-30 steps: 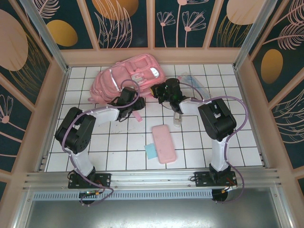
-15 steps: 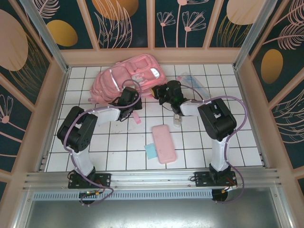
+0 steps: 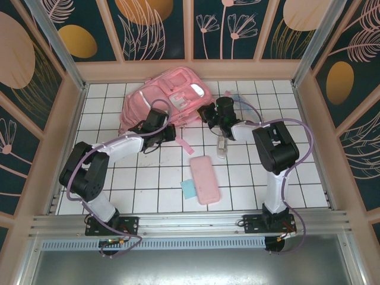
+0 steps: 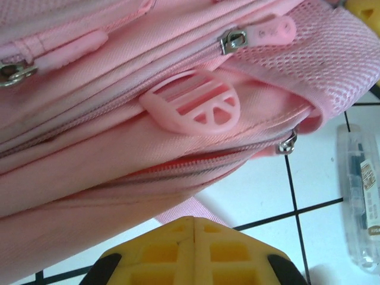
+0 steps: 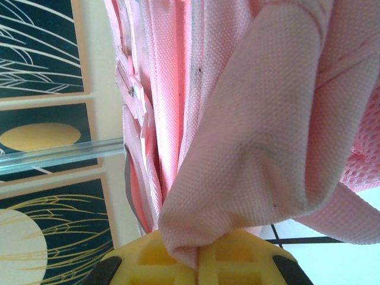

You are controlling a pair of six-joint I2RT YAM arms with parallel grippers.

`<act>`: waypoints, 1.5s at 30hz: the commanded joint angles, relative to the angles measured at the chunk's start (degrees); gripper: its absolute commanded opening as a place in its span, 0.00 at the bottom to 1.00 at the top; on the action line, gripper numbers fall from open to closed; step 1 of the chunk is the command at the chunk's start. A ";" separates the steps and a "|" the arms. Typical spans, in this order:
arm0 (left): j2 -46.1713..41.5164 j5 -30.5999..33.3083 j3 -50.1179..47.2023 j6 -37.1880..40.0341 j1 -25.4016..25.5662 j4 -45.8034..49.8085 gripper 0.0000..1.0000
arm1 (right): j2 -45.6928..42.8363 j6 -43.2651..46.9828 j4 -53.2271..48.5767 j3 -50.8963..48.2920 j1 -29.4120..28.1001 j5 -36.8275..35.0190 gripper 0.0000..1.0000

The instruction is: Pack the student bag

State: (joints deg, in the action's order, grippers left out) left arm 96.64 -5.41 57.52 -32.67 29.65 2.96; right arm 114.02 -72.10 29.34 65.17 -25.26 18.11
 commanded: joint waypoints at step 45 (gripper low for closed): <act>11.23 3.11 14.18 -3.90 3.45 -3.57 0.53 | -0.93 -15.27 -2.83 14.69 -2.35 -0.58 0.00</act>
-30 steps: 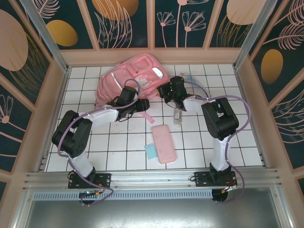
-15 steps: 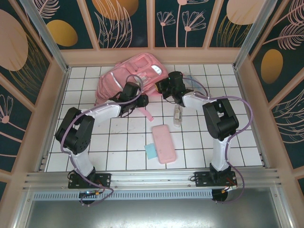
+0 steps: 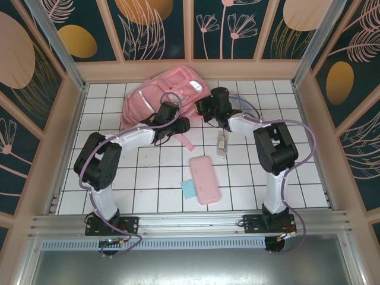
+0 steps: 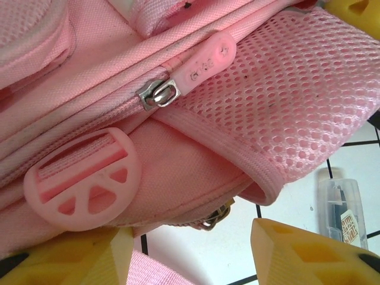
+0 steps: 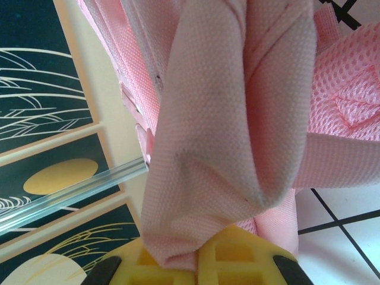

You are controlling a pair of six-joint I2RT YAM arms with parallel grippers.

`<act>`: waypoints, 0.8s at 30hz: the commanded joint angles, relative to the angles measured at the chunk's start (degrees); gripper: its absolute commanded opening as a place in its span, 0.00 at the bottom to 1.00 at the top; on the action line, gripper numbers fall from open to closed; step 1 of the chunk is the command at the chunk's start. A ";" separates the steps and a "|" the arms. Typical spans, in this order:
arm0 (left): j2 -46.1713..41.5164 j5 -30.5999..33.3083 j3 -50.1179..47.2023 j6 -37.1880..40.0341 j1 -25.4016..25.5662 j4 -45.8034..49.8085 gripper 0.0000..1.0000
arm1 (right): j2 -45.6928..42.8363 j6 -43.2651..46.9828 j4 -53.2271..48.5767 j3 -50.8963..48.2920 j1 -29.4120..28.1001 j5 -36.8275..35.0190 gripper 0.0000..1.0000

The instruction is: Pack the student bag

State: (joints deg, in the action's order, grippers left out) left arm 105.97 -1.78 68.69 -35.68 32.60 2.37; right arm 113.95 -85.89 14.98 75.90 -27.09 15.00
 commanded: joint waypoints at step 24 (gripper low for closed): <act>-2.54 -5.90 -0.94 -8.02 0.74 -0.48 0.56 | -2.12 -1.29 13.47 0.70 0.96 1.25 0.00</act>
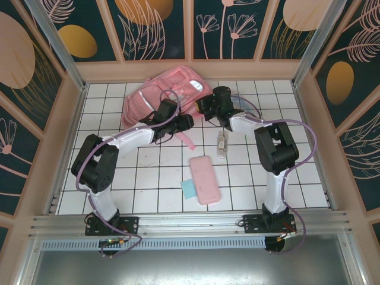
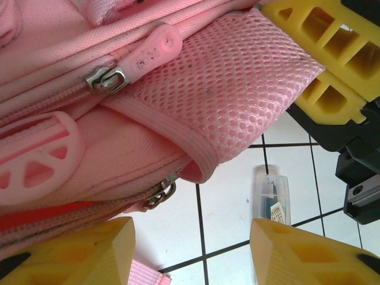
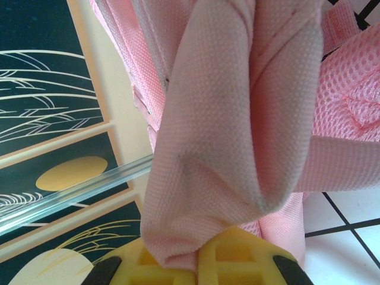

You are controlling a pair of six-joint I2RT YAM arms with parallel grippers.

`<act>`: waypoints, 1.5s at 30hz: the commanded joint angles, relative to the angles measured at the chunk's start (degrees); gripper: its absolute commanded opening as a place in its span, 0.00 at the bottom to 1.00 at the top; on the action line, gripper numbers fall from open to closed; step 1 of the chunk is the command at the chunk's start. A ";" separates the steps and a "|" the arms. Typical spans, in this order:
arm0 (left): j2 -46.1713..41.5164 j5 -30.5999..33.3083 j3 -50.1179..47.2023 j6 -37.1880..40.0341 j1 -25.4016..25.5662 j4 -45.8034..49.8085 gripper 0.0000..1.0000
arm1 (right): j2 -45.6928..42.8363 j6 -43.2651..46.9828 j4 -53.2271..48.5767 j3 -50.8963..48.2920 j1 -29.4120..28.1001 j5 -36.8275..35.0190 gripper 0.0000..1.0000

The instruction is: Pack the student bag

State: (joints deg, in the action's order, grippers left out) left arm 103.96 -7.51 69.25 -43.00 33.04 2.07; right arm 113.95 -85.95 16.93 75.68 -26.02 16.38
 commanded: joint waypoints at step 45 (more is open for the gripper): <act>1.11 17.62 -5.96 14.15 0.35 -15.63 0.00 | -3.46 -6.79 20.26 -7.13 1.79 1.78 0.00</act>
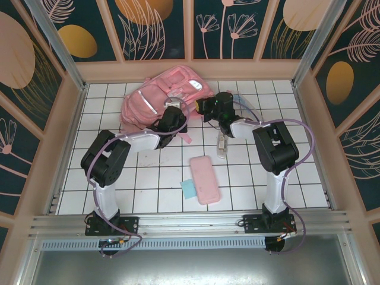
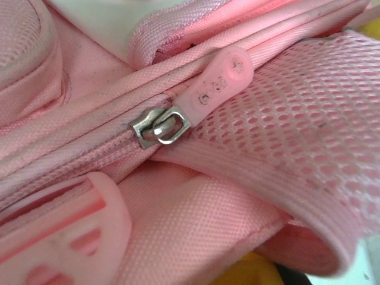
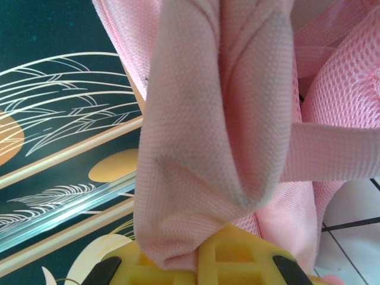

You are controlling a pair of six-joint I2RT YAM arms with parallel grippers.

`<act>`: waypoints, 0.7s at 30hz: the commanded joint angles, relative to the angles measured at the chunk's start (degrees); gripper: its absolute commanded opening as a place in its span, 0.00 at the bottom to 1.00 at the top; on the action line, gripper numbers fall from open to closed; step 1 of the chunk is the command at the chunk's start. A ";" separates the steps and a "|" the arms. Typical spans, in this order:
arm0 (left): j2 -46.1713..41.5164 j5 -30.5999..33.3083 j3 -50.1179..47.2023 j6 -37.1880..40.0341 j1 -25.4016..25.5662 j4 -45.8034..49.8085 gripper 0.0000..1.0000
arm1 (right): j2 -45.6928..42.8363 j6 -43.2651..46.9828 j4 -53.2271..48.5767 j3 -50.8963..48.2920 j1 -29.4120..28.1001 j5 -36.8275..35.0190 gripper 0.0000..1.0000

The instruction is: Pack the student bag

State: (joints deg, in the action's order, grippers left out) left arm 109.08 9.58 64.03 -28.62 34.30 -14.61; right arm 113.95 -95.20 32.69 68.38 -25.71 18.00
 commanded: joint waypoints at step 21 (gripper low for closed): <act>-8.17 3.99 -0.31 8.26 -6.00 37.73 0.00 | -4.20 22.21 -4.82 2.80 8.30 -0.23 0.00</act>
State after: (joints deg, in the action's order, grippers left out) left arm 102.83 7.07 66.13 -22.92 31.68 12.88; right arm 113.93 -76.01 23.94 68.40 -22.22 23.51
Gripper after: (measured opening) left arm 0.064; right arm 0.059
